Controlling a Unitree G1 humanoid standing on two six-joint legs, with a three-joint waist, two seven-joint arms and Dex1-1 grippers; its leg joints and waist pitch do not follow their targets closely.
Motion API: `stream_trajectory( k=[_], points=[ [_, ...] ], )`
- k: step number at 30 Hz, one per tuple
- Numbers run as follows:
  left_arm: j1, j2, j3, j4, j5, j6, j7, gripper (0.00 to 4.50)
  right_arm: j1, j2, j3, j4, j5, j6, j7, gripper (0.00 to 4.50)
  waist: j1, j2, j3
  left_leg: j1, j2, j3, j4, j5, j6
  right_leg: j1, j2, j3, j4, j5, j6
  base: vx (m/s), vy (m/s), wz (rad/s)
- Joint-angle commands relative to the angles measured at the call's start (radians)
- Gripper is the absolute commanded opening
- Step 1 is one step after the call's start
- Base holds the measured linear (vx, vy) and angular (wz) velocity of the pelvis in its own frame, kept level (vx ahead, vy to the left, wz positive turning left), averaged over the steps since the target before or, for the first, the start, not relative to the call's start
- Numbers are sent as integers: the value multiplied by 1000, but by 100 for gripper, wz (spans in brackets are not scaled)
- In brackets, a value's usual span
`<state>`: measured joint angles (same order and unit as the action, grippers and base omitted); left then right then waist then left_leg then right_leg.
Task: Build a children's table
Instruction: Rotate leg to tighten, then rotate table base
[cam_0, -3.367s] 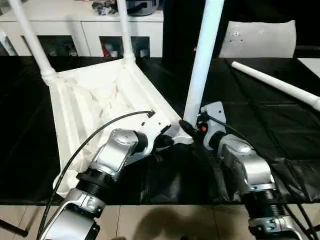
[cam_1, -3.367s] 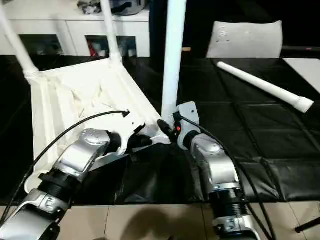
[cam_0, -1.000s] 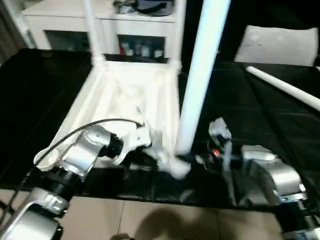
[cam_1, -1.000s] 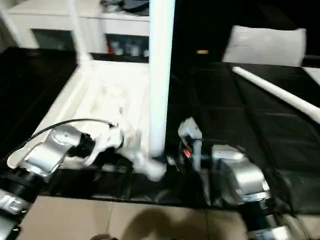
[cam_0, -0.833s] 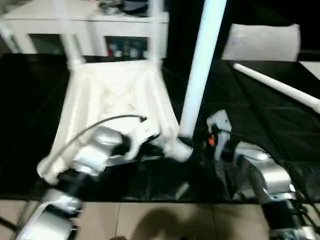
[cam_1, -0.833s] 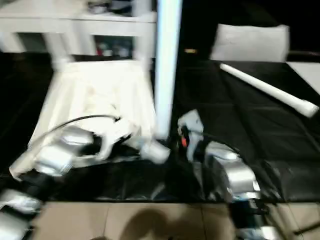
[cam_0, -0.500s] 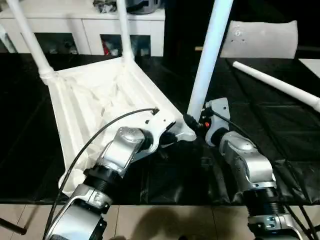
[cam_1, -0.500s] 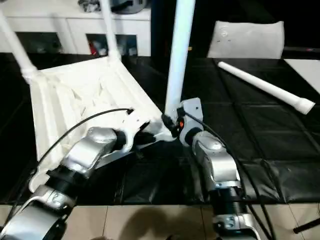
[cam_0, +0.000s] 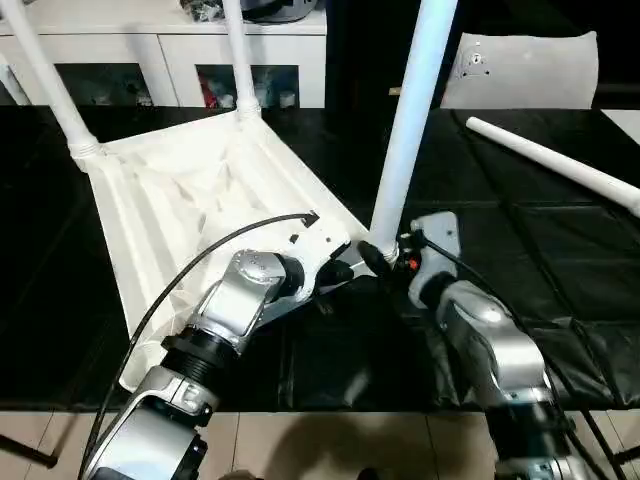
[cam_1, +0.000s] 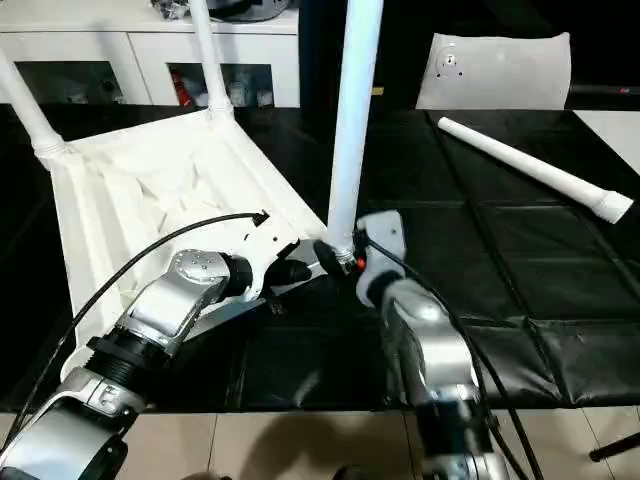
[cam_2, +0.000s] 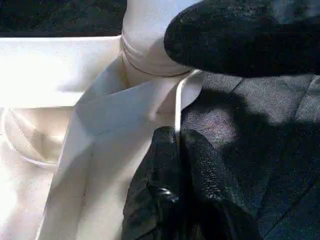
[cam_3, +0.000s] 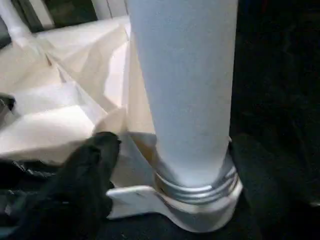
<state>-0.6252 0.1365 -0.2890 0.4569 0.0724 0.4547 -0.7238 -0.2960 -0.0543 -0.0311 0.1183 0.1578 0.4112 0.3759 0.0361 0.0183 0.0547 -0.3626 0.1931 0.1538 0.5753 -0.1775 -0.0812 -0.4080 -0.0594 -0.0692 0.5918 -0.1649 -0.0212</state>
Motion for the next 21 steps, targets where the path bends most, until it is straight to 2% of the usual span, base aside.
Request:
stream_trajectory(
  k=[1, 2, 3, 4, 5, 7, 8, 11, 13, 14, 15, 16, 17, 19, 20, 21],
  points=[
    [-23, -3, 40, -53, -26, -33, 11, 53, 12, -1, -34, -33, 29, -11, -9, 423, 10, 1, -72, -2, 20, 1, -54, -163, 48, 65, -67, 43, -78, -244, -165, 0, 0, 0],
    [-17, -2, 42, -58, -35, -39, 4, 59, 38, -17, -52, -60, 50, -16, 12, 437, 14, 2, -72, -1, 23, 1, -54, -157, 52, 64, -69, 43, -77, -224, -176, 0, 0, 0],
    [-12, 2, 40, -67, -37, -55, 0, 88, 56, -24, -64, -83, 68, 10, 22, 449, 17, 0, -71, -3, 24, 2, -54, -154, 57, 67, -68, 44, -75, -210, -176, 0, 0, 0],
    [-4, 2, 45, -80, -50, -59, -8, 88, 70, -34, -64, -100, 73, 37, 28, 449, 19, 4, -71, -3, 23, 2, -54, -155, 59, 67, -68, 44, -75, -207, -178, 0, 0, 0],
    [3, 0, 59, -94, -67, -54, -9, 97, 84, -47, -58, -113, 68, 54, 33, 450, 21, -3, -70, -2, 23, 4, -54, -152, 61, 67, -66, 43, -75, -207, -177, 0, 0, 0],
    [10, 10, 77, -117, -80, -55, -9, 101, 108, -63, -52, -129, 71, 81, 42, 450, 26, -2, -68, -3, 20, 4, -54, -165, 57, 65, -68, 42, -79, -248, -170, 0, 0, 0],
    [13, 13, 81, -123, -84, -54, -11, 101, 113, -66, -51, -132, 70, 86, 43, 450, 29, -3, -66, -1, 20, 5, -55, -178, 54, 65, -69, 42, -82, -288, -154, 0, 0, 0],
    [23, 49, 157, -177, -122, -6, 9, 101, 151, -99, 2, -168, 60, 122, 72, 450, 28, -4, -64, -5, 20, 4, -57, -189, 44, 64, -68, 41, -87, -338, -133, 0, 0, 0],
    [23, 72, 170, -183, -113, 7, 20, 101, 158, -107, 24, -178, 57, 138, 83, 450, 23, -4, -64, -5, 19, 1, -58, -197, 41, 63, -66, 39, -85, -347, -123, 0, 0, 0],
    [22, 112, 182, -181, -80, 24, 53, 101, 170, -128, 70, -192, 43, 143, 111, 450, 19, 2, -62, -3, 16, 1, -58, -213, 40, 60, -64, 38, -89, -369, -112, 0, 0, 0],
    [22, 150, 188, -177, -45, 34, 84, 101, 179, -140, 104, -201, 33, 148, 129, 450, 17, -1, -62, -3, 17, -1, -59, -222, 35, 59, -60, 37, -89, -382, -96, 0, 0, 0],
    [27, 211, 195, -178, 3, 48, 114, 82, 179, -141, 130, -203, 23, 161, 128, 450, 17, 4, -61, -3, 16, -2, -59, -224, 33, 60, -61, 38, -89, -387, -89, 0, 0, 0],
    [27, 211, 195, -178, 3, 48, 114, 64, 179, -141, 130, -203, 23, 161, 128, 450, 11, 5, -62, -2, 16, -4, -61, -230, 28, 58, -61, 38, -89, -389, -82, 0, 0, 0],
    [46, 321, 207, -189, 83, 79, 155, 61, 162, -122, 150, -185, 11, 181, 106, 450, 8, 7, -63, 0, 17, -5, -60, -229, 20, 54, -60, 39, -87, -382, -89, 0, 0, 0],
    [46, 321, 207, -189, 83, 79, 155, 48, 162, -122, 150, -185, 11, 181, 106, 450, 4, 10, -62, 0, 18, -7, -62, -233, 14, 54, -59, 40, -84, -370, -98, 0, 0, 0],
    [60, 365, 207, -197, 113, 86, 159, 32, 151, -112, 155, -171, 2, 183, 92, 450, 5, 3, -63, 3, 19, -6, -60, -232, 12, 52, -59, 40, -85, -362, -102, 0, 0, 0]
  ],
)
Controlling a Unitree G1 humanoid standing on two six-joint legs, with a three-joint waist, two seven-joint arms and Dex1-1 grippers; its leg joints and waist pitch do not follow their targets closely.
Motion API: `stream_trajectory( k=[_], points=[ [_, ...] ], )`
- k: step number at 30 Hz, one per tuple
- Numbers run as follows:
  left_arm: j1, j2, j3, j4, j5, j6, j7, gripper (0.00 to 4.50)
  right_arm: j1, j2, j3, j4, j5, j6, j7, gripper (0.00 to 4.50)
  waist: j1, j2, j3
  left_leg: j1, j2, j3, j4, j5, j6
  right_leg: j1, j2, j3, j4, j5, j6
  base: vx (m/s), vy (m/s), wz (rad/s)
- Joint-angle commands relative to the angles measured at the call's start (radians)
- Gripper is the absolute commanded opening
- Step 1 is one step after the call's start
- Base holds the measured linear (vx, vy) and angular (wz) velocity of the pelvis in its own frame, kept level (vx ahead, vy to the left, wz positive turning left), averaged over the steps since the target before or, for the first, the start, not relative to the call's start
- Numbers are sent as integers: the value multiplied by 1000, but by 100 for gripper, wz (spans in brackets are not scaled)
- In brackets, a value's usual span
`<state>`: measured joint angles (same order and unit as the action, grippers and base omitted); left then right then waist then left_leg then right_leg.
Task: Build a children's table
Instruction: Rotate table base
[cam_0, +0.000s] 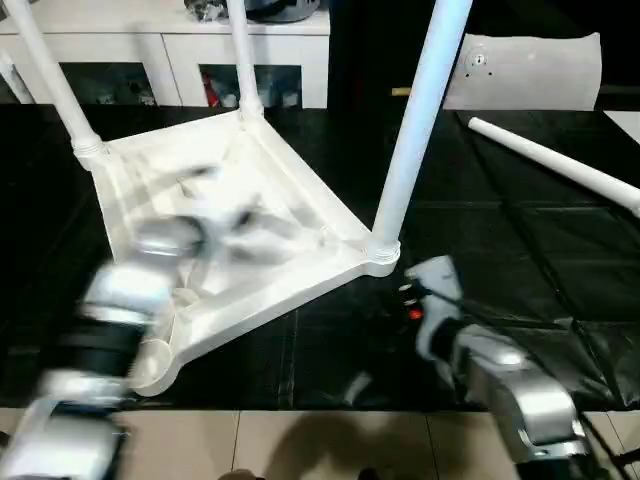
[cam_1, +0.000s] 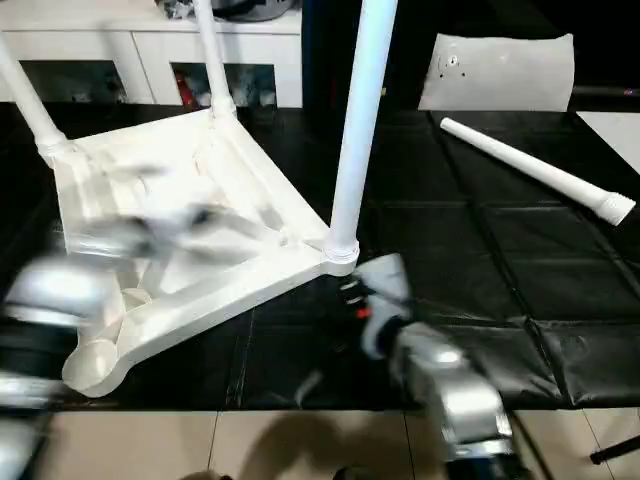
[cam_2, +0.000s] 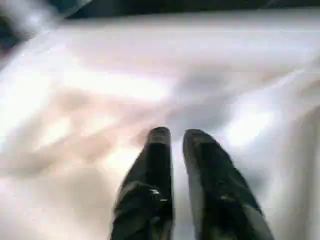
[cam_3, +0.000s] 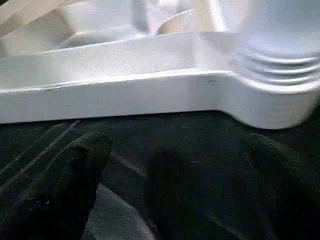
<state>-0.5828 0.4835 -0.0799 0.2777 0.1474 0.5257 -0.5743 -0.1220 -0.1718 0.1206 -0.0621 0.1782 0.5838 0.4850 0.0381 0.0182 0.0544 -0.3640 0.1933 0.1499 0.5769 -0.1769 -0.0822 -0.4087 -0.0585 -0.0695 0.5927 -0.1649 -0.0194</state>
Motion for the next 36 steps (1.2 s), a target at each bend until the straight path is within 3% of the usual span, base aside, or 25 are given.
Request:
stream_trajectory(
  k=[1, 2, 3, 4, 5, 10, 11, 12, 18, 19, 22, 24, 30, 31, 35, 36],
  points=[
    [35, 65, -1, -26, 67, 28, 15, 32, -39, 13, 10, 29, -27, 10, -28, 450, 5, 10, -64, 5, 21, -4, -63, -226, 9, 51, -62, 42, -79, -332, -122, 0, 0, 0],
    [50, 94, 3, -36, 86, 39, 22, 17, -54, 20, 15, 47, -34, 11, -36, 450, 5, 12, -67, 7, 27, -7, -64, -225, 1, 50, -65, 44, -67, -288, -144, 0, 0, 0],
    [50, 94, 3, -36, 86, 39, 22, 17, -54, 20, 15, 47, -34, 11, -36, 450, 1, 10, -63, 2, 23, -4, -66, -224, 2, 51, -60, 44, -70, -279, -147, 0, 0, 0],
    [64, 117, 5, -46, 93, 54, 26, 12, -65, 25, 21, 58, -37, 15, -44, 450, 9, 8, -63, 13, 25, -1, -63, -234, -1, 45, -62, 48, -73, -256, -160, 0, 0, 0],
    [67, 122, 6, -48, 94, 58, 27, 6, -67, 26, 22, 60, -38, 16, -46, 450, 12, 10, -63, 11, 25, -3, -63, -235, -4, 49, -65, 48, -67, -252, -167, 0, 0, 0],
    [148, 209, -33, -73, 132, 123, 7, 6, -108, 42, 67, 113, -60, 16, -57, 450, 20, 12, -61, 10, 24, -6, -68, -267, -16, 48, -69, 47, -70, -310, -143, 0, 0, 0],
    [152, 210, -34, -74, 132, 125, 4, 6, -109, 43, 68, 114, -61, 15, -57, 450, 17, 3, -59, 7, 23, -4, -69, -266, -15, 49, -67, 49, -71, -312, -141, 0, 0, 0],
    [164, 211, -39, -82, 130, 137, -10, 6, -111, 46, 72, 119, -64, 13, -59, 450, 19, 11, -60, 10, 23, -4, -68, -267, -19, 46, -69, 50, -72, -316, -144, 0, 0, 0],
    [201, 233, -77, -128, 147, 184, -57, 6, -116, 52, 82, 148, -76, -3, -58, 450, 21, 8, -60, 9, 24, -6, -70, -276, -23, 50, -68, 50, -69, -289, -151, 0, 0, 0],
    [209, 236, -84, -142, 134, 192, -80, 6, -119, 53, 85, 156, -77, -8, -59, 450, 21, 11, -60, 9, 23, -6, -70, -275, -23, 50, -70, 51, -70, -292, -151, 0, 0, 0],
    [242, 245, -112, -216, 49, 226, -193, 6, -136, 60, 86, 197, -76, -28, -63, 450, 19, 5, -58, 9, 22, -4, -70, -284, -23, 48, -70, 51, -71, -316, -156, 0, 0, 0],
    [274, 265, -142, -277, 3, 238, -278, 6, -162, 70, 78, 248, -81, -53, -71, 450, 20, 11, -58, 12, 25, -6, -71, -299, -27, 45, -74, 52, -72, -334, -164, 0, 0, 0],
    [354, 320, -215, -449, -121, 275, -482, 6, -210, 87, 56, 331, -85, -91, -89, 450, 13, 12, -52, 17, 24, -7, -75, -342, -33, 43, -70, 52, -73, -378, -160, 0, 0, 0],
    [372, 315, -222, -501, -169, 274, -527, 6, -226, 91, 53, 346, -84, -99, -90, 450, 11, 10, -51, 19, 23, -6, -75, -355, -34, 42, -70, 52, -76, -391, -156, 0, 0, 0],
    [381, 293, -233, -545, -212, 285, -550, 6, -242, 93, 51, 363, -84, -113, -92, 450, -1, 7, -52, 15, 19, -6, -74, -346, -33, 48, -68, 50, -75, -396, -150, 0, 0, 0],
    [381, 282, -237, -564, -233, 297, -557, 6, -250, 93, 50, 376, -84, -122, -90, 450, -6, 0, -53, 13, 18, -4, -73, -340, -28, 49, -67, 50, -76, -401, -147, 0, 0, 0]
  ],
)
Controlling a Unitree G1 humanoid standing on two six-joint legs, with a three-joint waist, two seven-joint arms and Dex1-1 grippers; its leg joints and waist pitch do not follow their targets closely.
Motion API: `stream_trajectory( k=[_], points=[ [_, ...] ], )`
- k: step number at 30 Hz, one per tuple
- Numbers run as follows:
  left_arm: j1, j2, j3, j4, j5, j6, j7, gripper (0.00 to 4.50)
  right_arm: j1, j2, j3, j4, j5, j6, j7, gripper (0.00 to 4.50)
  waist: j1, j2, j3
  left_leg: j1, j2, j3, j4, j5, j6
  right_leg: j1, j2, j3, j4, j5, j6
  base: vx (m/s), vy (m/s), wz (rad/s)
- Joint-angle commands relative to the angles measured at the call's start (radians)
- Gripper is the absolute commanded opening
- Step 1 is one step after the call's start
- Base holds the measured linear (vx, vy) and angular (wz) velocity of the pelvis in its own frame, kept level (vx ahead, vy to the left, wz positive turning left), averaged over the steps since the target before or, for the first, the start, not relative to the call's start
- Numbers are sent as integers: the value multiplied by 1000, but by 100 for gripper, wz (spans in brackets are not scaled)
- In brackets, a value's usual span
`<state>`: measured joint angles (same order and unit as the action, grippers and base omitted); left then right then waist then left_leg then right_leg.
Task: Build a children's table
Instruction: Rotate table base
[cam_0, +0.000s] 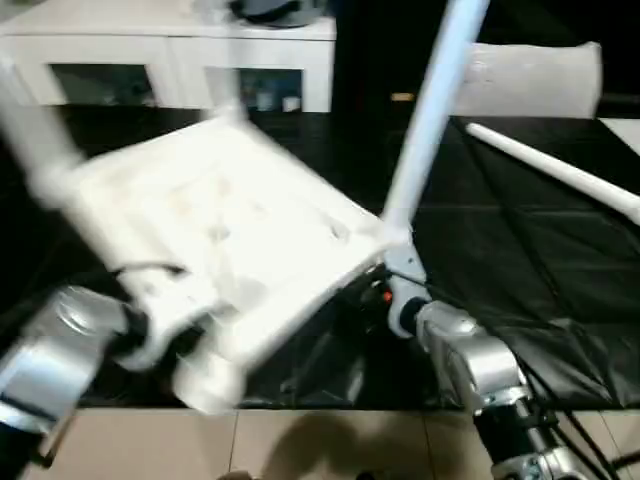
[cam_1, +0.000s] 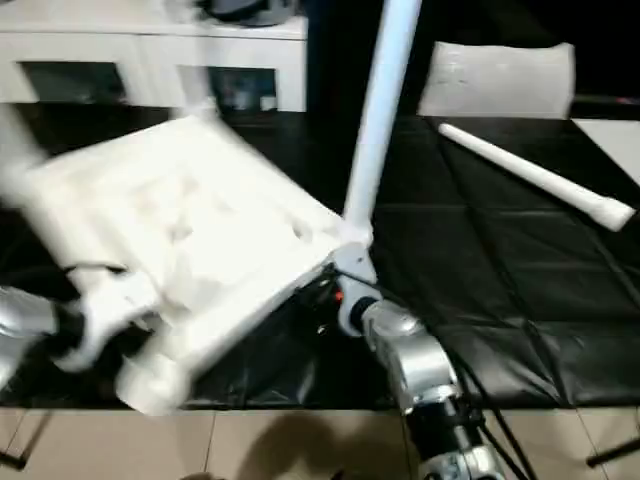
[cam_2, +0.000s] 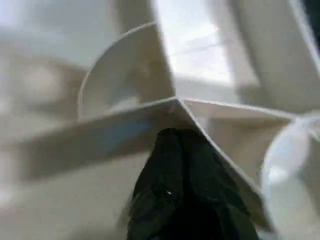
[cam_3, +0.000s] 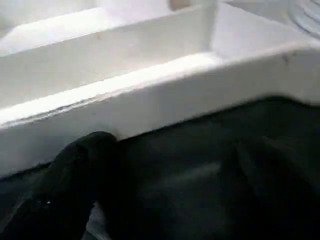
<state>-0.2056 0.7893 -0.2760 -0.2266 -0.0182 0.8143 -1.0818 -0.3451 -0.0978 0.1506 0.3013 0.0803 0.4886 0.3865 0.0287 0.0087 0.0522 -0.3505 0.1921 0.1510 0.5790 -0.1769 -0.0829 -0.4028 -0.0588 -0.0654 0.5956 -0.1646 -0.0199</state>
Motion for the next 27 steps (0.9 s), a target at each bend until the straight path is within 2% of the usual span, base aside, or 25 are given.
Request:
stream_trajectory(
  k=[1, 4, 5, 9, 10, 11, 12, 14, 16, 17, 18, 19, 21, 22, 23, 24, 26, 27],
  points=[
    [3, -30, -42, -67, -76, 14, -52, 6, -31, 19, 18, 18, 14, -31, 10, 450, 2, 7, -52, -1, 18, -4, -74, -333, -25, 44, -67, 46, -78, -404, -147, 0, 0, 0],
    [-27, -109, -35, -48, -82, 8, -8, 6, -47, 19, 13, 48, 9, -51, 16, 450, 2, 10, -52, 0, 17, -1, -69, -305, -15, 42, -66, 46, -83, -421, -138, 0, 0, 0],
    [-52, -147, -35, -9, -61, -18, 29, 6, -52, 19, 10, 56, 6, -55, 17, 450, 1, 8, -52, -1, 17, 1, -68, -294, -12, 42, -64, 46, -84, -412, -139, 0, 0, 0],
    [-113, -207, -33, 114, 9, -104, 148, 6, -59, 20, 3, 67, -1, -63, 16, 450, 4, 7, -55, 1, 16, 1, -67, -296, -11, 43, -59, 44, -83, -380, -135, 0, 0, 0],
    [-145, -235, -20, 182, 32, -139, 214, 6, -62, 20, 0, 68, 0, -66, 15, 450, 5, 7, -56, -4, 15, 0, -67, -289, -11, 48, -61, 43, -81, -371, -132, 0, 0, 0],
    [-162, -247, -12, 217, 37, -169, 241, 6, -63, 19, -3, 69, -1, -69, 10, 450, 6, 7, -58, -1, 16, 0, -66, -288, -11, 47, -62, 44, -82, -372, -132, 0, 0, 0],
    [-174, -262, -2, 242, 39, -183, 258, 6, -64, 19, -6, 72, -3, -75, 5, 450, 7, 12, -57, -1, 15, -1, -66, -287, -11, 47, -61, 43, -81, -369, -132, 0, 0, 0],
    [-195, -288, 9, 284, 47, -229, 282, 6, -65, 23, -22, 78, -8, -91, -13, 450, 6, 12, -60, -6, 16, -3, -66, -273, -14, 53, -63, 43, -77, -339, -138, 0, 0, 0],
    [-199, -294, 8, 293, 50, -244, 286, 6, -64, 23, -26, 79, -10, -94, -19, 450, 8, 10, -62, -1, 18, -1, -64, -267, -12, 49, -63, 44, -78, -327, -143, 0, 0, 0],
    [-210, -332, 30, 307, 34, -270, 320, 6, -61, 22, -50, 70, -11, -109, -51, 450, 9, 17, -62, -4, 19, -1, -65, -257, -14, 50, -63, 45, -74, -300, -154, 0, 0, 0],
    [-211, -343, 36, 309, 29, -277, 329, 6, -60, 21, -58, 66, -12, -114, -61, 450, 8, 12, -64, -3, 20, 1, -63, -246, -16, 51, -62, 45, -73, -269, -163, 0, 0, 0],
    [-210, -382, 67, 308, 4, -295, 365, 6, -53, 10, -73, 45, -25, -148, -88, 450, 12, 20, -65, -3, 20, 2, -61, -236, -17, 51, -63, 45, -71, -243, -173, 0, 0, 0],
    [-209, -392, 76, 310, -4, -303, 376, 43, -50, 5, -73, 38, -30, -161, -89, 450, 16, 16, -66, -1, 21, 3, -60, -240, -13, 51, -63, 44, -72, -244, -176, 0, 0, 0],
    [-188, -417, 112, 274, -33, -314, 402, 43, -31, 2, -102, -21, 4, -139, -77, 450, 18, 18, -63, -5, 20, 3, -61, -243, -10, 54, -62, 44, -71, -248, -173, 0, 0, 0],
    [-138, -463, 174, 200, -75, -332, 456, 48, 5, -9, -135, -123, 15, -131, -93, 450, 18, 14, -63, -8, 23, 2, -62, -242, -7, 59, -63, 44, -70, -244, -168, 0, 0, 0],
    [-130, -471, 183, 189, -81, -336, 465, 61, 11, -12, -138, -138, 13, -132, -98, 450, 20, 11, -62, -10, 25, 2, -63, -235, -3, 61, -65, 44, -73, -241, -163, 0, 0, 0],
    [-94, -507, 221, 151, -105, -352, 501, 86, 37, -16, -142, -193, 5, -154, -109, 450, 20, 10, -61, -9, 22, 5, -62, -238, 6, 55, -62, 42, -78, -289, -146, 0, 0, 0],
    [-69, -542, 252, 127, -107, -328, 556, 86, 62, -10, -149, -241, 4, -141, -127, 450, 19, 6, -61, -10, 20, 6, -61, -241, 9, 53, -60, 42, -80, -305, -138, 0, 0, 0]
  ],
)
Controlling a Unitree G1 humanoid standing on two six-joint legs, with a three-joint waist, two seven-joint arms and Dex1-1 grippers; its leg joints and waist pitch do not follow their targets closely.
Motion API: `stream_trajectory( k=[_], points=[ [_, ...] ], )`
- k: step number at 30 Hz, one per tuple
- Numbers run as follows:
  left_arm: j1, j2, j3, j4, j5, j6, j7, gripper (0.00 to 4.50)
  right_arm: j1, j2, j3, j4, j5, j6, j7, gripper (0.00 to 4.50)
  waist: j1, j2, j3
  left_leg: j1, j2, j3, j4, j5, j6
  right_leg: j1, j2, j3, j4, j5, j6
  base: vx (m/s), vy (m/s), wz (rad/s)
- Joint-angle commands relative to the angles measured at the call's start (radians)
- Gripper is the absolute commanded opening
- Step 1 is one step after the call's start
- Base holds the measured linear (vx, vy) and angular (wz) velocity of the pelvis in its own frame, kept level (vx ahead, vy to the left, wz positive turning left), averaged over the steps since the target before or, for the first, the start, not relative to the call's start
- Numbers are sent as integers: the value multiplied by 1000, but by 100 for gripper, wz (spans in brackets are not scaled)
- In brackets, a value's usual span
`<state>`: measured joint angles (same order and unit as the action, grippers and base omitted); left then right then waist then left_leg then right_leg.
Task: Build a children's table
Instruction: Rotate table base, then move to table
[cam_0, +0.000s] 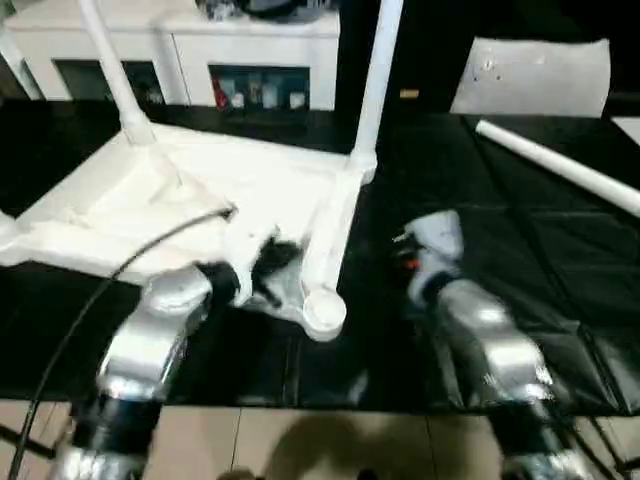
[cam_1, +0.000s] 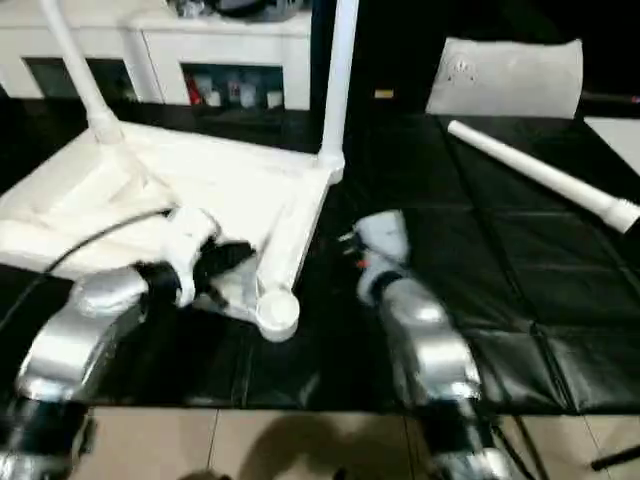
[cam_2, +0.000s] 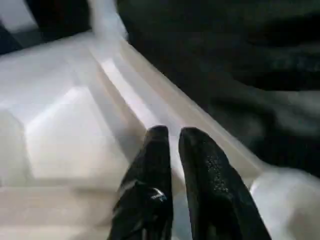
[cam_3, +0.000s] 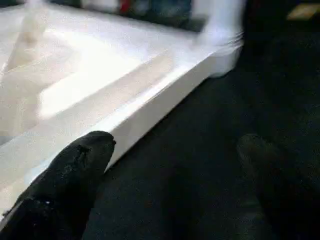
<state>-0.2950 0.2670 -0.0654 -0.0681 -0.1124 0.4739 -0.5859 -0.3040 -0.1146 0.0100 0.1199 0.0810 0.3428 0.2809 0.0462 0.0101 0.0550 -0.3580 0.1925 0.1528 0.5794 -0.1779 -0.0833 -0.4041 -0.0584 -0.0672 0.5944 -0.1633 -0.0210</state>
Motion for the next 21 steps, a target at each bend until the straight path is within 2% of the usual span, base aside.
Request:
stream_trajectory(
  k=[1, 2, 3, 4, 6, 7, 8, 9, 10, 11, 12, 13, 14, 15, 16, 17, 18, 19, 20, 21],
  points=[
    [62, -64, 75, -70, -8, 12, 127, 108, 57, 14, -11, -133, -12, 47, -57, 450, -4, 2, -56, -5, 20, 5, -65, -258, 10, 51, -55, 42, -85, -358, -115, 0, 0, 0],
    [91, -81, 82, -97, 13, -7, 172, 108, 83, 17, -11, -185, -16, 85, -71, 450, -2, 2, -55, -4, 19, 5, -64, -271, 11, 52, -56, 39, -90, -395, -100, 0, 0, 0],
    [116, -100, 89, -119, 14, -17, 198, 121, 105, 18, -6, -225, -6, 107, -71, 450, -5, 0, -56, -4, 15, 4, -64, -284, 12, 49, -56, 38, -97, -462, -69, 0, 0, 0],
    [130, -110, 91, -132, 13, -21, 211, 133, 118, 17, -2, -248, 4, 118, -65, 450, -9, -7, -55, -3, 13, 4, -62, -303, 18, 42, -55, 36, -107, -523, -37, 0, 0, 0],
    [144, -116, 87, -147, 15, -24, 217, 141, 133, 20, 1, -274, 9, 120, -65, 450, -9, -4, -53, -3, 12, 2, -62, -312, 19, 38, -56, 35, -112, -560, -14, 0, 0, 0],
    [159, -128, 85, -161, 27, -31, 242, 152, 154, 29, 7, -310, 19, 130, -64, 450, -15, 2, -52, 2, 18, -6, -65, -337, 4, 31, -40, 25, -116, -544, 8, 0, 0, 0],
    [169, -140, 85, -177, 45, -41, 278, 164, 177, 41, 16, -345, 16, 129, -75, 450, -16, -9, -47, -27, 17, -32, -84, -358, 9, 56, -46, 0, -92, -507, -8, 0, 0, 0],
    [169, -140, 85, -177, 45, -41, 278, 173, 177, 41, 16, -345, 16, 129, -75, 450, -22, 7, -42, -34, 29, -51, -102, -411, 12, 59, -37, -17, -94, -502, -11, 0, 0, 0],
    [171, -147, 86, -184, 55, -44, 297, 177, 185, 46, 19, -359, 17, 131, -81, 450, -33, 30, -51, 0, 75, -94, -111, -512, 15, 50, -30, -27, -93, -424, -34, 12, -41, 33],
    [171, -153, 85, -192, 56, -36, 308, 179, 190, 44, 24, -370, 5, 127, -88, 450, -52, 31, -43, -24, 123, -186, -164, -566, 54, 70, -26, -41, -9, -242, -113, 12, -41, 33],
    [169, -158, 84, -198, 66, -41, 325, 185, 196, 41, 35, -377, -7, 100, -86, 450, -54, 51, -47, -10, 130, -211, -172, -584, 72, 58, -13, -44, 28, -207, -149, 30, -72, 46],
    [169, -163, 83, -200, 68, -42, 336, 197, 199, 39, 39, -383, -4, 101, -77, 450, -68, 43, -48, 4, 136, -239, -171, -576, 105, 42, -8, -38, 53, -201, -173, 19, -139, 63],
    [166, -172, 85, -203, 69, -42, 354, 220, 204, 50, 34, -385, 8, 86, -75, 450, -66, 26, -40, -10, 105, -246, -164, -525, 178, 38, -21, -9, 66, -217, -266, 19, -139, 63],
    [167, -175, 85, -206, 70, -39, 363, 220, 205, 50, 34, -385, 10, 77, -71, 450, -58, 21, -40, -25, 83, -239, -164, -520, 173, 48, -25, -1, 58, -240, -298, 7, -215, 77],
    [168, -177, 82, -209, 70, -30, 369, 225, 205, 52, 32, -386, 11, 69, -72, 450, -50, -1, -35, -57, 20, -216, -132, -506, 131, 60, -38, 6, 10, -355, -357, -2, -235, 67],
    [169, -176, 79, -210, 71, -27, 369, 236, 205, 52, 32, -387, 9, 66, -74, 450, -27, -35, -39, -9, -98, -107, 136, -380, 65, 2, -102, -30, -152, -693, -423, -2, -235, 67],
    [172, -179, 76, -212, 75, -26, 375, 236, 202, 51, 31, -389, 7, 66, -76, 450, -17, -46, -46, 5, -106, -27, 262, -323, 110, 1, -119, -46, -180, -782, -435, -2, -218, 47],
    [174, -181, 74, -213, 76, -27, 379, 259, 199, 50, 29, -390, 8, 73, -78, 450, -7, -47, -36, -76, -63, -8, 271, -276, 147, 74, -143, -40, -139, -753, -354, 7, -220, 45],
    [178, -184, 71, -214, 82, -28, 387, 266, 189, 49, 23, -387, 13, 85, -82, 450, 4, -38, -50, -56, -47, 0, 232, -297, 166, 90, -164, -28, -131, -667, -282, 7, -220, 45],
    [179, -185, 71, -215, 82, -28, 389, 271, 187, 49, 22, -386, 14, 86, -81, 450, 3, -37, -46, -39, -39, -1, 204, -311, 182, 95, -165, -40, -141, -633, -243, 12, -213, 67]
  ],
)
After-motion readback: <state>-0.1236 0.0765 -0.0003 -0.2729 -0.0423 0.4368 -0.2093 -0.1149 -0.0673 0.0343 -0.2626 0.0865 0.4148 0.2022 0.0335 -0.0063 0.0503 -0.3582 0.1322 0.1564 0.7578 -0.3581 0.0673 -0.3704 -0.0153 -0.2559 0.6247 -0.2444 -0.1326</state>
